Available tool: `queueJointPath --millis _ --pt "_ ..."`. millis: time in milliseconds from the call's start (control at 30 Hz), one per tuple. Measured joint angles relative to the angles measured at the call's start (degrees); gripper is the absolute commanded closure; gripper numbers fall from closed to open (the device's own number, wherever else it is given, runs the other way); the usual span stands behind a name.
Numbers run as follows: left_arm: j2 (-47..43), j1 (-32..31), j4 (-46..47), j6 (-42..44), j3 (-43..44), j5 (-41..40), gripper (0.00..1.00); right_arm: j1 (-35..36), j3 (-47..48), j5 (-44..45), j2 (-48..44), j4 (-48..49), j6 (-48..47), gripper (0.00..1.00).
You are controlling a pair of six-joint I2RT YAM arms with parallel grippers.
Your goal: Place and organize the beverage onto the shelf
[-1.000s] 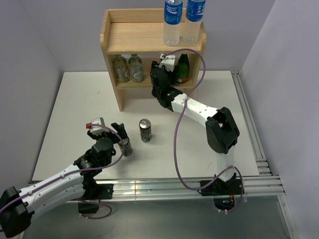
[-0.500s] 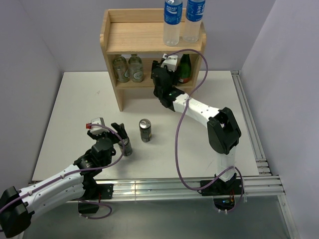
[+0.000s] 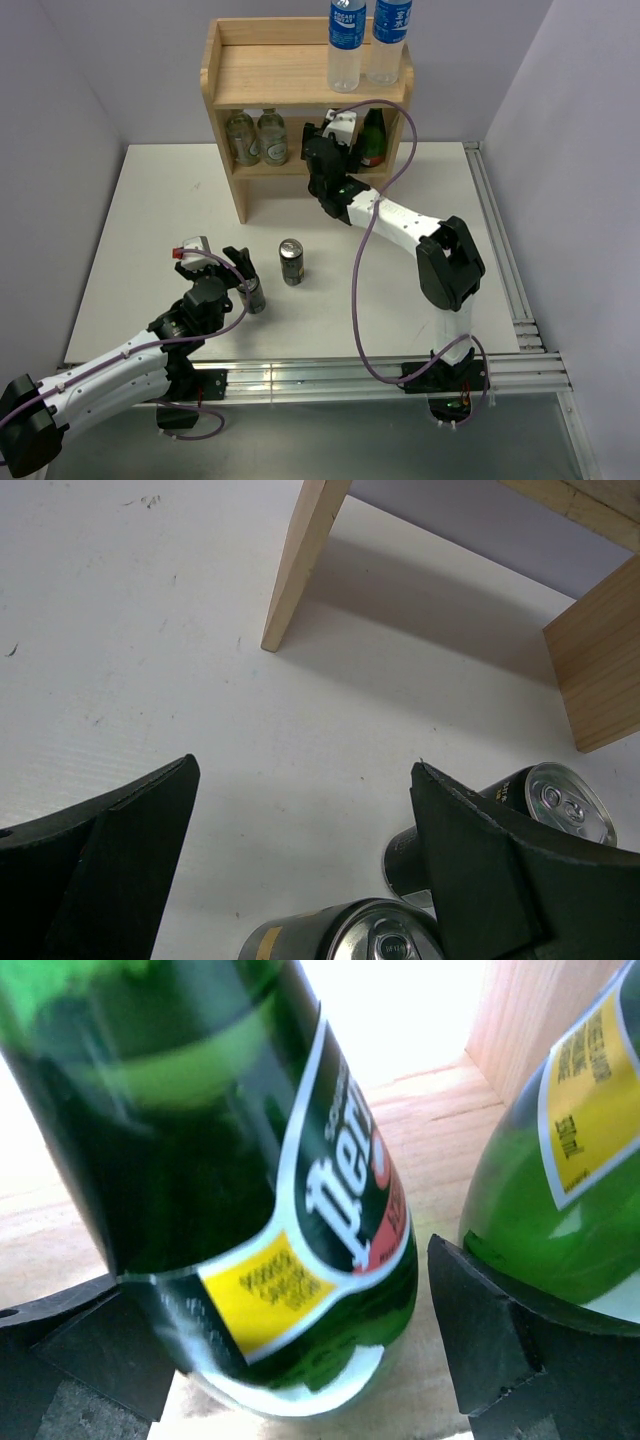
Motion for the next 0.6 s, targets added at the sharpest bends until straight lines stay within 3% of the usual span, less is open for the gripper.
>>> queueJointPath --millis 600 --pt "-0.1 0.0 0.0 0.0 0.0 0.0 0.06 4.2 -4.9 3.3 -3.2 -0.7 -0.1 0.00"
